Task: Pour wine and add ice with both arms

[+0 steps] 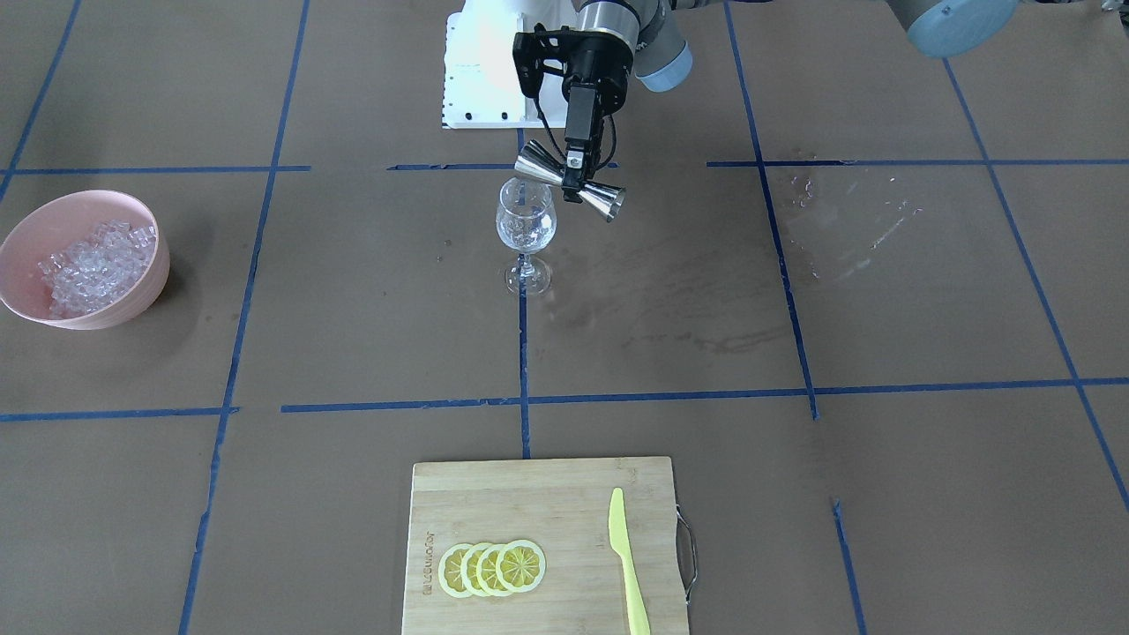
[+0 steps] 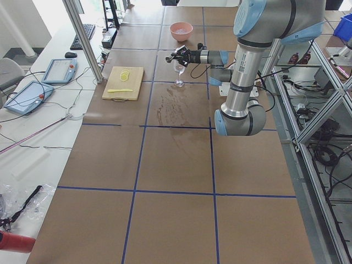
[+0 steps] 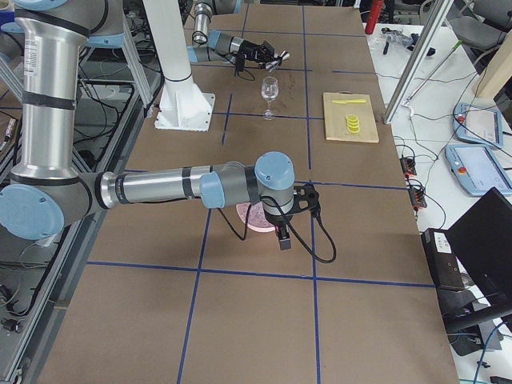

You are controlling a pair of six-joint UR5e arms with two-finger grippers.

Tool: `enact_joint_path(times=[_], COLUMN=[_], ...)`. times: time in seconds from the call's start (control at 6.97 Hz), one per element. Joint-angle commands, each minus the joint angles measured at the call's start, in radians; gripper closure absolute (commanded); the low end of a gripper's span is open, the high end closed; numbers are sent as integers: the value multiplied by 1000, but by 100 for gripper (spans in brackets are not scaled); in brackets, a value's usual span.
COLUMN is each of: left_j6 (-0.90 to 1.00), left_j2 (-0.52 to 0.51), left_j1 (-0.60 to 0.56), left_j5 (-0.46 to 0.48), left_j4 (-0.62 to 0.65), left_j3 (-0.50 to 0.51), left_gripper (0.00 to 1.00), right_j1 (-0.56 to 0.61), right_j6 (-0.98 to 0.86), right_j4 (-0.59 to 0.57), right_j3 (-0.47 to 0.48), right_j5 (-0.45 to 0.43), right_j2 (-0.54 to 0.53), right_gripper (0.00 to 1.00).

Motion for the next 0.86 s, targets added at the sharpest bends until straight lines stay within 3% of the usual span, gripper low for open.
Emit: enact_joint_path(times=[0.0,0.29,0.72], left_j6=[-108,-174,-174], left_j2=[2,21,196], left_j1=[-21,-37,-37], left_j5=[-4,-50,-67], left_j4=[-64,-142,-337], left_j3=[-2,-5,-22], left_gripper=[100,100,100], right_j1=[0,0,2], right_j6=[0,0,0], right_j4=[1,1,7], right_j3=[1,3,2], right_j5=[0,0,0], right_j2=[1,1,0], right_gripper=[0,0,0])
